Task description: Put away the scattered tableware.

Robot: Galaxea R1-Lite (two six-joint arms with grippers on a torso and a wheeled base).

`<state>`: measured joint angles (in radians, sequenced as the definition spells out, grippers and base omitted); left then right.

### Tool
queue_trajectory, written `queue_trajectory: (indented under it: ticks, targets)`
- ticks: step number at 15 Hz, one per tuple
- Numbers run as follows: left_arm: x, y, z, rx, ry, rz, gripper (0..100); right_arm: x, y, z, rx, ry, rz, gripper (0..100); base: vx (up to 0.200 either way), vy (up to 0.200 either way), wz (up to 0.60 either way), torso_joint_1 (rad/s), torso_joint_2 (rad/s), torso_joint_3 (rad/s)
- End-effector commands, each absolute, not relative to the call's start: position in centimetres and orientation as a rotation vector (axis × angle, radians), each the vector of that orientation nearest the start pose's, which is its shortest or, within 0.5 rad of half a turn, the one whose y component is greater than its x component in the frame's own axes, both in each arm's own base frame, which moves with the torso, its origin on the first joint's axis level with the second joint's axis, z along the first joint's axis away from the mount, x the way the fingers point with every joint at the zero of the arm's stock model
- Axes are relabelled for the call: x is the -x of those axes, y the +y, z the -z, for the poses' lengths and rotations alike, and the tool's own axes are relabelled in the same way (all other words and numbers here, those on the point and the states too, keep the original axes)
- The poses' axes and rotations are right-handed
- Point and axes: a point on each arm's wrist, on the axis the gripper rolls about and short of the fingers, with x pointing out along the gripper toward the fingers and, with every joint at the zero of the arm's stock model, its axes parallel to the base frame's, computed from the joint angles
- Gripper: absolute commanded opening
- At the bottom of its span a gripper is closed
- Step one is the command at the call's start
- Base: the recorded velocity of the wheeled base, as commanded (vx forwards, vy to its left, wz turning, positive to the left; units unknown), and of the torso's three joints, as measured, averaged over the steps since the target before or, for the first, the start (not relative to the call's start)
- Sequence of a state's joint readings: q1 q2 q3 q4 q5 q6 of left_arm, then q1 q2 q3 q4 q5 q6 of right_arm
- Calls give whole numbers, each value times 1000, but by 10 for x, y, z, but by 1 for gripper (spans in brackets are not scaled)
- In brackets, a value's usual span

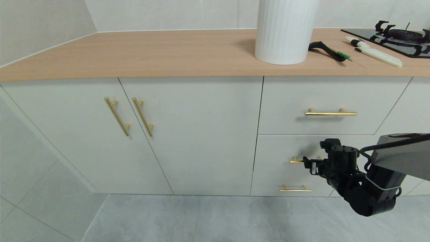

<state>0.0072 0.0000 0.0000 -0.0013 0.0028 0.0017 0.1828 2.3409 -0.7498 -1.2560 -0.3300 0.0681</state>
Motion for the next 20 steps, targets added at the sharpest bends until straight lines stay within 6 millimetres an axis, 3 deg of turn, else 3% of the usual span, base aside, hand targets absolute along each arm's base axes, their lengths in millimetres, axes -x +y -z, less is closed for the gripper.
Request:
queue_trajectory:
  ticks: [1, 7, 10, 12, 14, 16, 18, 20]
  targets:
    - [23, 0, -76, -2, 0, -11, 100, -371, 62, 0, 24, 335, 155, 100, 0, 0, 0, 0, 0, 0]
    - [23, 0, -76, -2, 0, -11, 100, -366, 61, -4, 27, 341, 154, 100, 0, 0, 0, 0, 0, 0]
    - [23, 0, -76, -2, 0, -11, 100, -344, 58, -20, 33, 420, 84, 100, 0, 0, 0, 0, 0, 0]
    - [23, 0, -76, -2, 0, -11, 100, -325, 57, -45, 19, 483, -19, 100, 0, 0, 0, 0, 0, 0]
    - [23, 0, -76, -2, 0, -11, 100, -287, 51, -106, 12, 535, -81, 100, 0, 0, 0, 0, 0, 0]
    - [23, 0, -76, -2, 0, -11, 100, -260, 49, -149, 5, 528, -130, 100, 0, 0, 0, 0, 0, 0]
    - [23, 0, -76, -2, 0, -11, 100, -217, 48, -200, 3, 527, -180, 100, 0, 0, 0, 0, 0, 0]
    - [23, 0, -76, -2, 0, -11, 100, -201, 53, -215, 7, 486, -217, 100, 0, 0, 0, 0, 0, 0]
